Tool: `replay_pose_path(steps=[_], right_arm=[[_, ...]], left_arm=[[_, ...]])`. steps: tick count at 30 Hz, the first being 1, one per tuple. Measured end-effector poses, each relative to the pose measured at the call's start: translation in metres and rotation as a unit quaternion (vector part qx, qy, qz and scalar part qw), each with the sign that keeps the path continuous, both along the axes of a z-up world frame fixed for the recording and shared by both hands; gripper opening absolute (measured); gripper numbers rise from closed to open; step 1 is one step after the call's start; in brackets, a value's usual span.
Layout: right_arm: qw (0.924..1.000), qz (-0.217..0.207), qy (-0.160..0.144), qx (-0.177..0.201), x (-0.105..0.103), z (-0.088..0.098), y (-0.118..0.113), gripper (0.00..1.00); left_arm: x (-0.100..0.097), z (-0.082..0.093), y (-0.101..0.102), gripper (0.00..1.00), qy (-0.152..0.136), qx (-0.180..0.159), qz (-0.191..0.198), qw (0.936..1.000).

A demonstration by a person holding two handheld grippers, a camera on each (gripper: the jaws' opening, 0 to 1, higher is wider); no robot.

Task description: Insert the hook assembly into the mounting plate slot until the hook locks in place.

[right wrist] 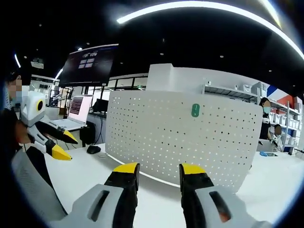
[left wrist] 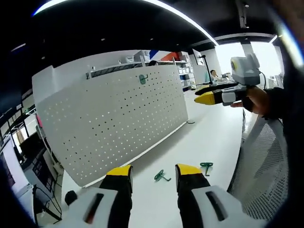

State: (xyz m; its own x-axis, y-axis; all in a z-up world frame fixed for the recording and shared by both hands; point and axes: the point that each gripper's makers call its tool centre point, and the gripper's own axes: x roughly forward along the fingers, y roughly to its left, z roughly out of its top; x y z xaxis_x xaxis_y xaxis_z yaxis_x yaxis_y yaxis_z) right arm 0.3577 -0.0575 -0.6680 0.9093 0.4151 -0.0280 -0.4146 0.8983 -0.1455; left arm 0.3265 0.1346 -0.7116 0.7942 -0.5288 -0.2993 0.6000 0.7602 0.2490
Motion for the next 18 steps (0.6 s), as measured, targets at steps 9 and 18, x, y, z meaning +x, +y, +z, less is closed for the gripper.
replay_pose_path(steps=[9,18], right_arm=[[1.0000,0.002,0.006,0.004,0.002,-0.002,0.000,0.32],[0.9998,0.006,0.016,0.003,0.005,-0.007,0.000,0.32]], left_arm=[[0.037,-0.018,-0.026,0.34,0.022,0.024,-0.064,0.9974],[0.065,-0.060,-0.041,0.29,0.060,0.052,-0.100,0.9918]])
